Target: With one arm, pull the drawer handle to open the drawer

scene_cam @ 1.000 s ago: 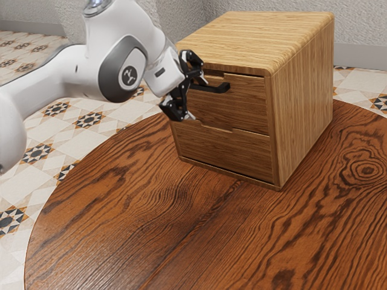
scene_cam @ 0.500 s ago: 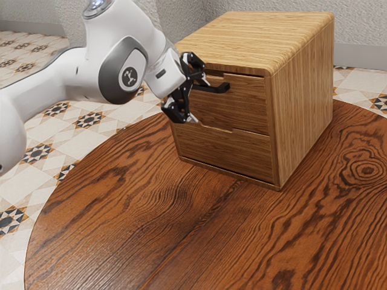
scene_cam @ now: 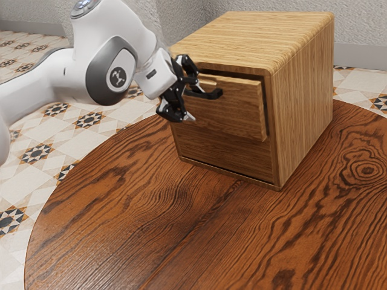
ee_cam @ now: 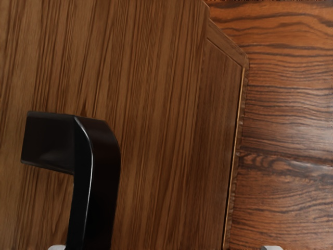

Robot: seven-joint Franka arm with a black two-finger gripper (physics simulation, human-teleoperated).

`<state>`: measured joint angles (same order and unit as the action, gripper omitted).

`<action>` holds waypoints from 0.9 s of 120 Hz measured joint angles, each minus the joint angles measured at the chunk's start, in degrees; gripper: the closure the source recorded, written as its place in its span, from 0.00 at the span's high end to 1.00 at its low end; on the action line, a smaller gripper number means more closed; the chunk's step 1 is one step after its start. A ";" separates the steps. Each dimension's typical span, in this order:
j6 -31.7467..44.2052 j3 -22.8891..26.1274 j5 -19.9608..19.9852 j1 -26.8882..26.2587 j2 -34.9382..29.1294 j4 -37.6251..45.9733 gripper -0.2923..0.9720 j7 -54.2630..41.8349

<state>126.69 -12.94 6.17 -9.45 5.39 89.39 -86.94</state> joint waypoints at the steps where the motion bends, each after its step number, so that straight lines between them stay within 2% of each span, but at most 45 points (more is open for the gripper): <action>1: 0.00 0.00 -0.01 0.00 -0.18 0.21 0.57 0.00; 93: -0.02 0.07 -0.64 0.04 -19.31 20.44 0.58 0.00; 108: -0.03 0.46 -0.73 -0.08 -21.93 23.50 0.61 0.00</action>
<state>126.66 -12.48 5.44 -9.53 -16.54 112.89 -86.93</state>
